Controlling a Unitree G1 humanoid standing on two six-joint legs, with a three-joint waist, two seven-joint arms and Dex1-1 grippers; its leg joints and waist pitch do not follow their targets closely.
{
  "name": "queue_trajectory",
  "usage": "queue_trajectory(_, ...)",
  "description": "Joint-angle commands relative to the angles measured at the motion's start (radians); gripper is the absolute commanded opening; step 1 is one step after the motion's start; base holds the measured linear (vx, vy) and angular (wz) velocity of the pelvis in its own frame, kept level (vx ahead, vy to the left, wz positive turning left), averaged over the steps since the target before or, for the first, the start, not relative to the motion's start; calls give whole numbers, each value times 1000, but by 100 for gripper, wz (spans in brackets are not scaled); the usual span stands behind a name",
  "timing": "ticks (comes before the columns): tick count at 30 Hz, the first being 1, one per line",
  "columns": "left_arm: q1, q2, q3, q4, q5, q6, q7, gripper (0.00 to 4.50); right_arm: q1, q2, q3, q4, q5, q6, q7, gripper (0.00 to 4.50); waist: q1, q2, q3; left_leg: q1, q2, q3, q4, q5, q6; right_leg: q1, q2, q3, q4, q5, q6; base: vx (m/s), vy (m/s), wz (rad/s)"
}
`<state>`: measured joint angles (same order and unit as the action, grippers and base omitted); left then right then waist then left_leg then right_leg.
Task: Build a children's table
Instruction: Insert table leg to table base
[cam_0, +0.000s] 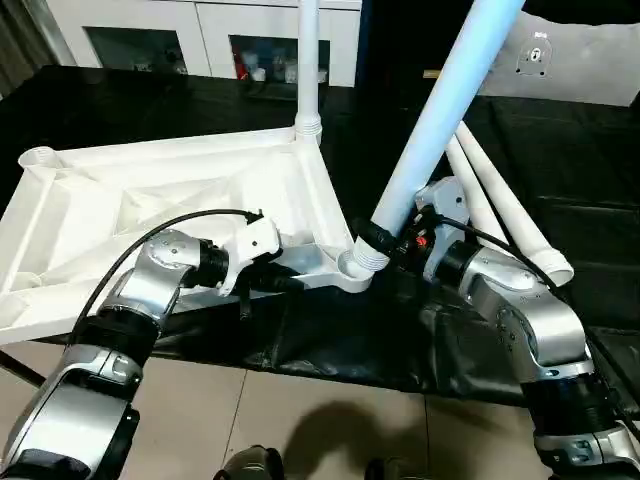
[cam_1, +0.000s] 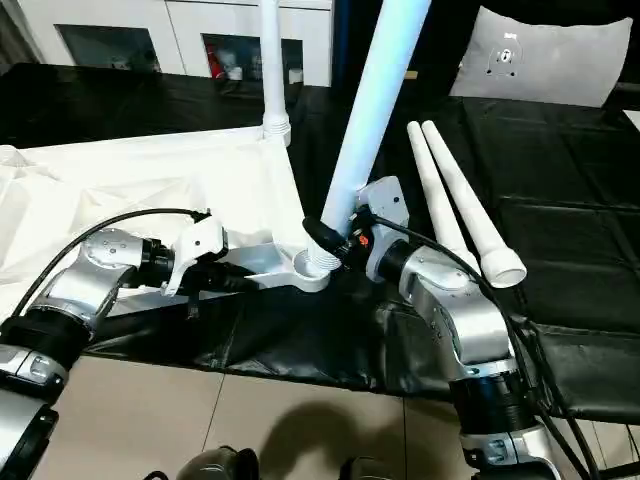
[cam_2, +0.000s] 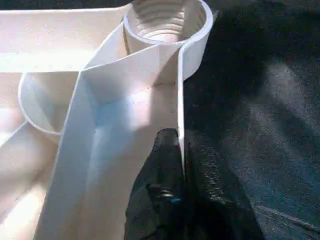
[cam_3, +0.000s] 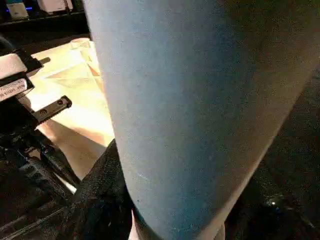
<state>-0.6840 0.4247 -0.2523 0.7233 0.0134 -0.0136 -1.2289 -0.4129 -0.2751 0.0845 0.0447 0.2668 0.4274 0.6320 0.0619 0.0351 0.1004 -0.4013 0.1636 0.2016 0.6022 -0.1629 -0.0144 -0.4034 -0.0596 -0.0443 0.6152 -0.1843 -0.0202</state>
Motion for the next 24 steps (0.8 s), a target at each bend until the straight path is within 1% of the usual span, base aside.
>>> queue_trajectory(1,9,-6,-4,-1,-2,11,1,2,-23,-7,13,0,1,-1,25,190,1,-3,-88,36,69,-36,-73,-211,11,40,-94,50,-72,-190,-230,0,0,0)
queue_trajectory(3,12,-7,-7,1,4,1,0,0,-34,-9,26,4,-1,2,38,190,2,-5,-90,36,69,-36,-71,-207,16,42,-96,51,-72,-191,-233,0,0,0)
queue_trajectory(5,16,-4,-17,0,13,-8,-3,0,-44,-13,45,5,-6,6,56,190,2,-4,-90,36,70,-36,-71,-202,16,42,-96,51,-71,-188,-232,0,0,0)
queue_trajectory(6,17,-2,-22,-2,18,-8,-4,0,-45,-13,50,5,-7,8,61,190,1,-8,-90,35,70,-35,-71,-198,18,42,-95,50,-70,-180,-232,0,0,0)
queue_trajectory(10,20,9,-42,1,45,-25,-1,0,-51,-16,75,3,-8,28,83,190,2,-6,-90,36,70,-36,-71,-198,21,42,-95,50,-70,-182,-230,0,0,0)
queue_trajectory(11,18,13,-49,4,55,-41,-3,0,-55,-23,88,4,-9,43,97,190,1,-13,-87,34,70,-35,-72,-198,24,41,-94,51,-72,-184,-230,0,0,0)
queue_trajectory(12,18,13,-50,4,56,-52,-5,0,-57,-28,96,6,-15,45,104,190,2,-10,-87,34,70,-35,-72,-197,25,42,-97,51,-72,-192,-228,0,0,0)
queue_trajectory(14,17,14,-52,4,54,-81,-18,0,-61,-40,110,13,-25,48,115,190,3,-11,-86,35,70,-36,-72,-201,21,41,-97,51,-73,-204,-223,0,0,0)
queue_trajectory(15,16,16,-55,1,46,-113,-45,0,-67,-46,112,24,-31,46,118,190,2,-15,-85,34,70,-36,-72,-197,21,40,-95,51,-72,-204,-220,0,0,0)
queue_trajectory(16,17,18,-59,-3,41,-136,-68,0,-71,-48,111,31,-32,44,119,190,2,-13,-86,35,70,-37,-72,-196,21,40,-97,51,-72,-206,-220,0,0,0)
queue_trajectory(17,18,21,-64,-9,38,-150,-88,0,-74,-52,109,33,-31,44,122,190,2,-16,-83,36,71,-34,-73,-198,21,37,-97,52,-75,-210,-218,0,0,0)
queue_trajectory(18,17,22,-71,-12,36,-171,-108,0,-76,-57,105,30,-27,48,125,190,4,-12,-82,37,71,-34,-73,-199,19,36,-96,52,-73,-207,-218,0,0,0)
queue_trajectory(19,16,22,-76,-14,32,-189,-128,0,-76,-62,100,25,-23,53,128,190,6,-12,-82,38,72,-34,-74,-202,19,36,-95,52,-75,-207,-217,0,0,0)
queue_trajectory(20,16,22,-76,-14,32,-189,-128,0,-76,-62,100,25,-23,53,128,190,8,-12,-83,39,74,-34,-75,-200,18,36,-95,52,-71,-194,-218,0,0,0)
queue_trajectory(21,13,22,-81,-12,30,-201,-147,0,-74,-67,96,14,-17,63,130,190,9,-10,-81,40,74,-34,-75,-205,16,33,-94,52,-71,-193,-219,0,0,0)
queue_trajectory(22,13,22,-81,-12,29,-204,-151,0,-73,-68,95,12,-16,65,130,190,11,-11,-80,41,74,-33,-76,-214,14,33,-94,51,-72,-196,-220,0,0,0)
queue_trajectory(24,5,17,-84,-6,23,-218,-171,0,-64,-74,91,-8,-11,77,132,190,16,-7,-76,43,74,-33,-79,-233,4,31,-94,53,-74,-209,-217,0,0,0)
